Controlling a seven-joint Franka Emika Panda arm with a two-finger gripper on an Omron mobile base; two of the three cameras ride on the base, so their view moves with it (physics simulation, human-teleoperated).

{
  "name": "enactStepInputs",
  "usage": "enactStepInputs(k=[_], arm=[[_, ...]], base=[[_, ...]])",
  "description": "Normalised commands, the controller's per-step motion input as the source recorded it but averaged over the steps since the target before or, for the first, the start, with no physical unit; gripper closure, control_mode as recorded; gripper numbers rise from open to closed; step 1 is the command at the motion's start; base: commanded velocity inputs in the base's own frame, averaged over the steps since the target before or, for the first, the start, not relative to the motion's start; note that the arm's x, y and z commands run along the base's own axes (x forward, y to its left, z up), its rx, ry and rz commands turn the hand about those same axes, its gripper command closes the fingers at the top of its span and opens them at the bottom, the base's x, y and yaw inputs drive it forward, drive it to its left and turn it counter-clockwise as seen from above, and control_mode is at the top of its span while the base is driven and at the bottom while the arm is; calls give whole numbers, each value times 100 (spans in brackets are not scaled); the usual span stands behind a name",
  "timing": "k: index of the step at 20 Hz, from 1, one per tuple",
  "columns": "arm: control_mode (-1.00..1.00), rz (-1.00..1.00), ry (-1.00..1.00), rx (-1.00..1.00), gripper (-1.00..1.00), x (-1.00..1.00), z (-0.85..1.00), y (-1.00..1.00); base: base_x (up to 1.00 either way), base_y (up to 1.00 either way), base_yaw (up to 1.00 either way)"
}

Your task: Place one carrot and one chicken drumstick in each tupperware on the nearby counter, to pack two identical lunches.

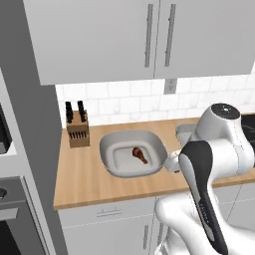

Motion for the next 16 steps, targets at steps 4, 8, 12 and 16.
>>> enactStepInputs(k=[4, 8, 12, 16], arm=[[100, 0, 0, 0, -100, -7, 0, 0], [100, 0, 0, 0, -100, 0, 0, 0], [100, 0, 0, 0, -100, 0, 0, 0], [100, 0, 0, 0, -100, 0, 0, 0]], base=[[-20, 0, 0], [-100, 23, 6], [-88, 26, 59], [-9, 35, 99]])
